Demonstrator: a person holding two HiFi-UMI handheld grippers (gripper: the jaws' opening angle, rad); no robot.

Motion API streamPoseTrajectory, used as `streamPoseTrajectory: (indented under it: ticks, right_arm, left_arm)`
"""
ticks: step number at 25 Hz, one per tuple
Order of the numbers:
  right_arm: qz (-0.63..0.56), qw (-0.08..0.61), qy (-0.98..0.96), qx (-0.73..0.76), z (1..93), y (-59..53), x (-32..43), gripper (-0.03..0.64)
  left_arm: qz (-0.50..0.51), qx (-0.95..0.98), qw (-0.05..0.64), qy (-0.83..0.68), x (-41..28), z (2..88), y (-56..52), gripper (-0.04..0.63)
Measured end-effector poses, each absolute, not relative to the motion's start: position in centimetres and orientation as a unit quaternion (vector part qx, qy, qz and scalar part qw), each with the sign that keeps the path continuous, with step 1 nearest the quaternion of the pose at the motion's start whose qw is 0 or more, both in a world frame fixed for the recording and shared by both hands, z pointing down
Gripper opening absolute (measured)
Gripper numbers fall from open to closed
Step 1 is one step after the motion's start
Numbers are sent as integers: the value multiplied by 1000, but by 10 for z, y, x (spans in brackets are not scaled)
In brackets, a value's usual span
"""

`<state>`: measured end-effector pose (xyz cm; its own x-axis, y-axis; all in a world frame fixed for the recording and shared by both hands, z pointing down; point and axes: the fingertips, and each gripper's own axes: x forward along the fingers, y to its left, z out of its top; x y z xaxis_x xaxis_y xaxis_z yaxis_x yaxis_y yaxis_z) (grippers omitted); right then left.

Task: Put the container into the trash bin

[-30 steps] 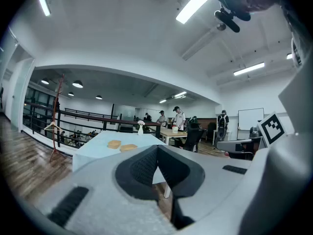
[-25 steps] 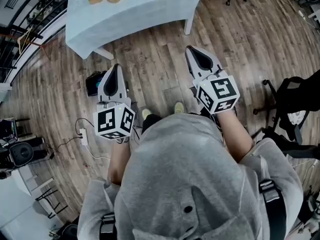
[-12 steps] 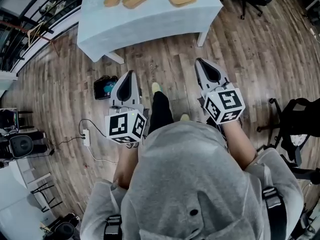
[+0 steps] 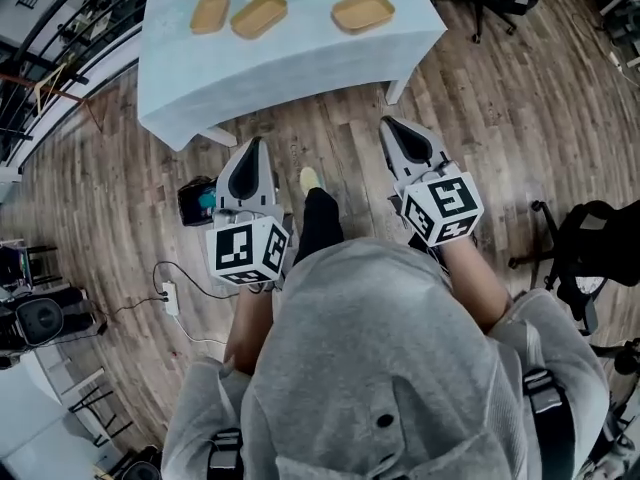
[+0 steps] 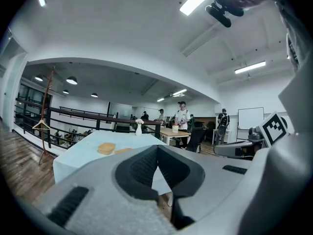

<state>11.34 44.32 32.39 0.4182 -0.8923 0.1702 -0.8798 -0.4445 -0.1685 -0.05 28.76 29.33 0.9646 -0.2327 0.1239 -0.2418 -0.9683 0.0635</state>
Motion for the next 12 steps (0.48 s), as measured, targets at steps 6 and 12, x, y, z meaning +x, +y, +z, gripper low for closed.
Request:
streamPoseTrajectory:
  ticks: [6, 12]
  right_arm:
    - [-120, 14, 518, -847, 322, 407, 157, 26]
    - [-132, 17, 511, -849, 318, 368, 192, 26]
  left_arm:
    - [64, 990, 58, -115, 39, 292, 250, 18]
    - [84, 989, 51, -107, 69, 290, 209, 18]
